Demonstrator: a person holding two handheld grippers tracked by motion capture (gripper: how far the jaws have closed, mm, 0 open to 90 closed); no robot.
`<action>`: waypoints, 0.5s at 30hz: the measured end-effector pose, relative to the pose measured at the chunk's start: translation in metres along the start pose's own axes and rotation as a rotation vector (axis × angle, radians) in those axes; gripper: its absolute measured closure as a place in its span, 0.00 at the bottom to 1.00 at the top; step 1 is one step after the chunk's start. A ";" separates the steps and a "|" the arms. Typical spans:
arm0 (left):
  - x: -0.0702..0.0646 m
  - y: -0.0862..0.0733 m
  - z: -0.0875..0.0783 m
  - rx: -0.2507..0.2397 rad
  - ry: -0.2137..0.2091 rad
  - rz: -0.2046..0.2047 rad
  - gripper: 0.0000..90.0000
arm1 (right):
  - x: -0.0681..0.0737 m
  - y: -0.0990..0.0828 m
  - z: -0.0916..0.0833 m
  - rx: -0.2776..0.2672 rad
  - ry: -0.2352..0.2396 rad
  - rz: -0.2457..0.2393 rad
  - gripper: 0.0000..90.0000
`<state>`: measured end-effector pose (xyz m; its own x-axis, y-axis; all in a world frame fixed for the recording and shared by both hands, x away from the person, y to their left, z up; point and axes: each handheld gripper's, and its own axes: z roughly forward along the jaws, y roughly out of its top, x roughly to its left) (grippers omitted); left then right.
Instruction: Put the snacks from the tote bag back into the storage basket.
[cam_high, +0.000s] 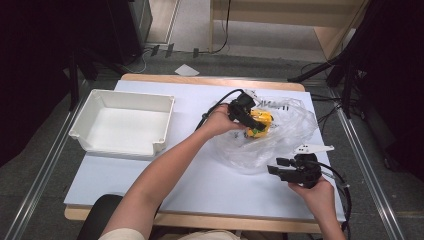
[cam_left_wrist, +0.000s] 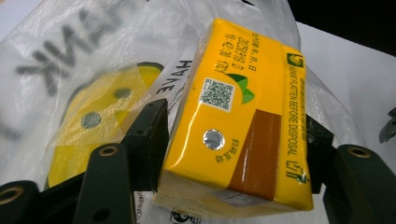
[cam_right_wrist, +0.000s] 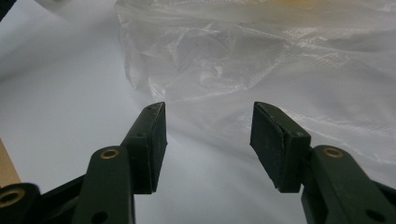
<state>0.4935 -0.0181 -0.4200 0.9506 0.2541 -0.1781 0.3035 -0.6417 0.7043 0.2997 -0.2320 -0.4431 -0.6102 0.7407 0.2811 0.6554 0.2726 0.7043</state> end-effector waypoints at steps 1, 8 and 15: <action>-0.001 0.000 0.000 0.003 0.008 0.010 0.48 | 0.000 0.000 0.000 -0.001 0.000 0.001 0.52; -0.009 0.003 -0.002 0.006 0.071 0.082 0.55 | -0.002 -0.001 0.000 -0.001 0.004 0.006 0.53; -0.005 0.003 -0.005 0.014 0.061 0.054 0.58 | -0.002 -0.001 0.001 -0.001 0.012 0.008 0.54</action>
<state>0.4892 -0.0178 -0.4130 0.9601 0.2619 -0.0975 0.2529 -0.6655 0.7022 0.3003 -0.2332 -0.4447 -0.6098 0.7357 0.2947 0.6601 0.2656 0.7027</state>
